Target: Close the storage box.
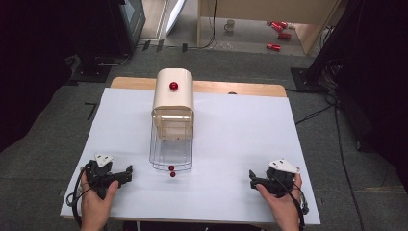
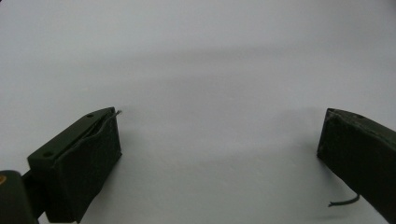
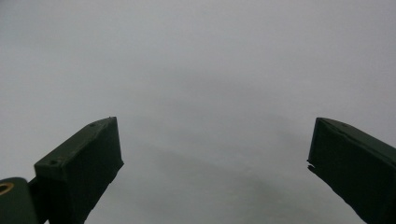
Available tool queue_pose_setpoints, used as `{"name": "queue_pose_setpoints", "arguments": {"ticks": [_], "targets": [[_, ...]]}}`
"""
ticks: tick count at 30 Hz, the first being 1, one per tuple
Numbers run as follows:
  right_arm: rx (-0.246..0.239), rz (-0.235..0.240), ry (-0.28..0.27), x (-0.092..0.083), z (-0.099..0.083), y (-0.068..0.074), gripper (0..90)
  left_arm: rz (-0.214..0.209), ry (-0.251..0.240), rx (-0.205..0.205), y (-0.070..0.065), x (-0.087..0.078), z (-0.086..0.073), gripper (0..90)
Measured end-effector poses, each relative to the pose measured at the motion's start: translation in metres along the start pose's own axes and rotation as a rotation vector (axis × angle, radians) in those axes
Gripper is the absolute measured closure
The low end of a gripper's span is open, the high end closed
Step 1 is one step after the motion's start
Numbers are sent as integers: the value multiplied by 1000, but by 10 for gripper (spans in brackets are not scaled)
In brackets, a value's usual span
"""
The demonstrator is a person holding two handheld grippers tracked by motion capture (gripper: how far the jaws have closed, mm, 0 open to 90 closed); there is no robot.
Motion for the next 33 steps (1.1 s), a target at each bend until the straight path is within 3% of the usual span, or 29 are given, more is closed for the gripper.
{"name": "queue_pose_setpoints", "arguments": {"ticks": [8,15,19,21,22,25,33], "targets": [[-10,68,-49,-5,18,46,28,0,0,0,0,0,0,0],[-18,91,-61,-1,22,70,68,0,0,0,0,0,0,0],[-30,111,-93,-2,28,91,151,0,0,0,0,0,0,0],[-36,120,-95,-2,29,96,163,0,0,0,0,0,0,0],[-41,135,-95,-1,30,106,168,0,-1,-1,0,0,0,0],[-39,152,-95,0,31,117,178,0,0,-1,0,0,0,0],[-47,224,-109,3,40,160,208,0,-1,-1,0,0,0,0]]}}
Point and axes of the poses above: each handheld gripper's, and its own axes: x roughly forward along the jaws, z roughly out of its top, y roughly to its left, the point moved 10 cm from there along x, roughly forward along the jaws, and after that the axes turned 15 degrees about -y, right-handed, at the moved point
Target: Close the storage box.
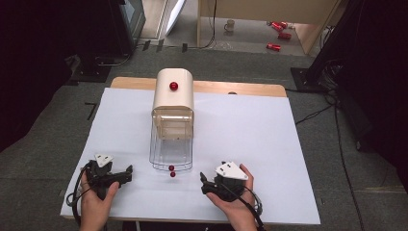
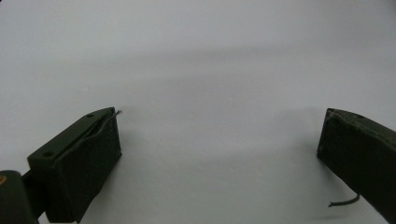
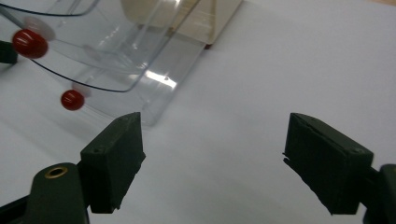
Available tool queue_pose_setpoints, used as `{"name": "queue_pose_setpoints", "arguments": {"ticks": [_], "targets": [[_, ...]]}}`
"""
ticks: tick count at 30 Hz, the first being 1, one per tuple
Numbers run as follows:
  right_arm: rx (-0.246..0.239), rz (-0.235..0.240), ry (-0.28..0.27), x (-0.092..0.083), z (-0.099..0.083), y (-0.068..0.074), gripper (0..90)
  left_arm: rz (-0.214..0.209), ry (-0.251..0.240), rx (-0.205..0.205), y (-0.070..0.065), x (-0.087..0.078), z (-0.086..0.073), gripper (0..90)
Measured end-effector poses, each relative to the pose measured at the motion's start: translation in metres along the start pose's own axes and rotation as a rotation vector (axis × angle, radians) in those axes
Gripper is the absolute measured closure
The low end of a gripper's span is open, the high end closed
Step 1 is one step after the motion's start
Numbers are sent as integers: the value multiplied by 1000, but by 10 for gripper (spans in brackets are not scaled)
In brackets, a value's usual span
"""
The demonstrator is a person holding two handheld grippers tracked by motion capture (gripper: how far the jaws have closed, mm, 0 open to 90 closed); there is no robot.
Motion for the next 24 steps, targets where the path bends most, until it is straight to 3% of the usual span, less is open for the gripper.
{"name": "queue_pose_setpoints", "arguments": {"ticks": [14,24], "targets": [[-3,92,-6,13,3,51,317,0,1,2,0,0,0,0],[-2,132,-16,15,6,74,418,0,0,0,0,0,0,0]]}}
Point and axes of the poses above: each handheld gripper's, and its own axes: x roughly forward along the jaws, z roughly out of its top, y roughly to its left, the point moved 10 cm from there along x, roughly forward along the jaws, and after that the axes turned 15 degrees about -y, right-handed, at the moved point
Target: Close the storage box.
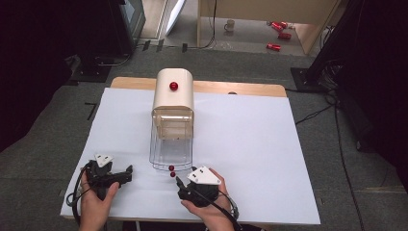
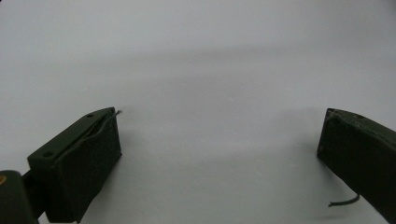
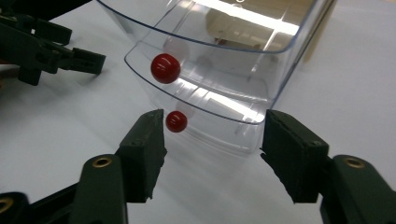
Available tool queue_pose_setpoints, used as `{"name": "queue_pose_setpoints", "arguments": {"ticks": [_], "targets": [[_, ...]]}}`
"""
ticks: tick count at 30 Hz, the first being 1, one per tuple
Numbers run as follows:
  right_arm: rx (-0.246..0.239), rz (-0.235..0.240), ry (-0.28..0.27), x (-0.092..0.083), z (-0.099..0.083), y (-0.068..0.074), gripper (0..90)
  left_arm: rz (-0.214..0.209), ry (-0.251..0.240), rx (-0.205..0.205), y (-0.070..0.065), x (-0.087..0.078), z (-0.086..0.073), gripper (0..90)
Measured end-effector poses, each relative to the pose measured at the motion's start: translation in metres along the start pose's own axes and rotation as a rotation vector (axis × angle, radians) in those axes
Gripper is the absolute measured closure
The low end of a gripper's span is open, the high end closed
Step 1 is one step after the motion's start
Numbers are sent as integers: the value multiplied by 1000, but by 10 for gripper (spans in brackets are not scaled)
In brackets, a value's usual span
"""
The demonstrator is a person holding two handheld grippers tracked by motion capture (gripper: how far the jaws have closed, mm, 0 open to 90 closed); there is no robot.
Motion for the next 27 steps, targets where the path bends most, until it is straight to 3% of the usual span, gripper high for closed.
{"name": "queue_pose_setpoints", "arguments": {"ticks": [12,27], "targets": [[6,43,-15,10,4,16,559,0,0,0,0,0,0,0],[22,54,-21,23,5,25,663,0,0,0,0,0,0,0]]}}
Point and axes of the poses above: each handheld gripper's, and its own axes: x roughly forward along the jaws, z roughly out of its top, y roughly to its left, the point moved 10 cm from there along x, roughly forward along the jaws, and after that the axes turned 15 degrees about -y, right-handed, at the moved point
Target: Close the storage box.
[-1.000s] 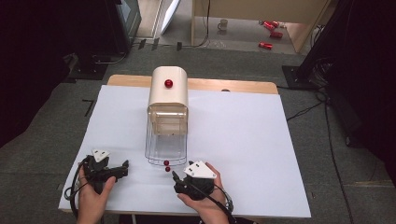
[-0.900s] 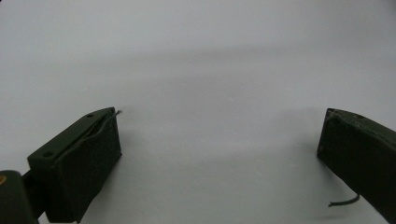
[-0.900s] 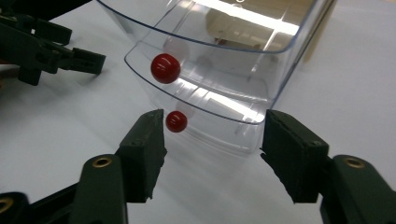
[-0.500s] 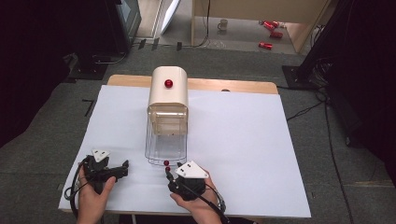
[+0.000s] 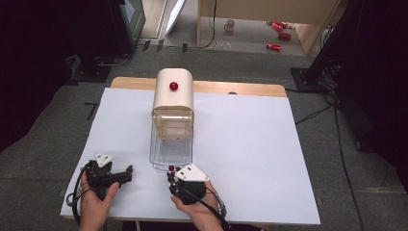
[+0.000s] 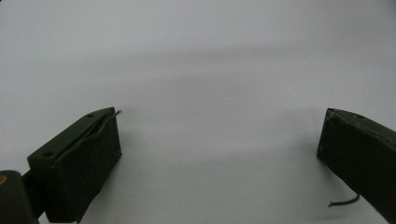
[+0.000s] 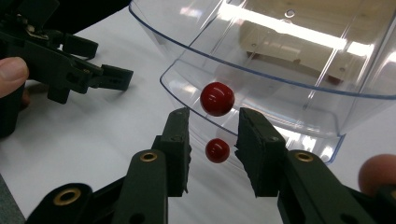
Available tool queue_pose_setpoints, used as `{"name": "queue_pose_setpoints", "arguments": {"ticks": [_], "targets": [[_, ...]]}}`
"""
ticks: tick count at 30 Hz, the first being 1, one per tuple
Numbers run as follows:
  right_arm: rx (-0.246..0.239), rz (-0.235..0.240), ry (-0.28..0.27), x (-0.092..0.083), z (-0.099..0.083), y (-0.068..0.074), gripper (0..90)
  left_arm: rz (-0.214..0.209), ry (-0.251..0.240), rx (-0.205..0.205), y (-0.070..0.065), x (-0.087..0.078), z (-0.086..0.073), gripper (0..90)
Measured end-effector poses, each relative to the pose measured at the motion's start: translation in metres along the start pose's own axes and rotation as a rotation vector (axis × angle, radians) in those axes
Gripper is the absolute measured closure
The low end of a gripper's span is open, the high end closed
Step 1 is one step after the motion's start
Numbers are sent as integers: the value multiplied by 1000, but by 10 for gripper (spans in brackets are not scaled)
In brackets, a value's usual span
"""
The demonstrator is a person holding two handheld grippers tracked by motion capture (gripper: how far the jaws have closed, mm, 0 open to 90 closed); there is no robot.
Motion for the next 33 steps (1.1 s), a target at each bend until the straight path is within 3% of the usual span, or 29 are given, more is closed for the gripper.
{"name": "queue_pose_setpoints", "arguments": {"ticks": [12,21,26,33], "targets": [[36,-24,-16,4,3,0,746,0,0,0,0,0,0,0],[43,-11,-12,2,8,0,753,0,0,0,0,0,0,0],[66,-5,-14,-1,16,-1,753,0,0,0,0,0,0,0],[60,-12,-28,-2,28,-4,754,0,0,0,0,0,0,0]]}}
Point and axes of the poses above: each handheld gripper's, and its own axes: x roughly forward along the jaws, z roughly out of its top, y roughly to its left, the point moved 10 cm from there along x, roughly forward along the jaws, and after that the axes turned 15 degrees about -y, right-handed, at the moved point
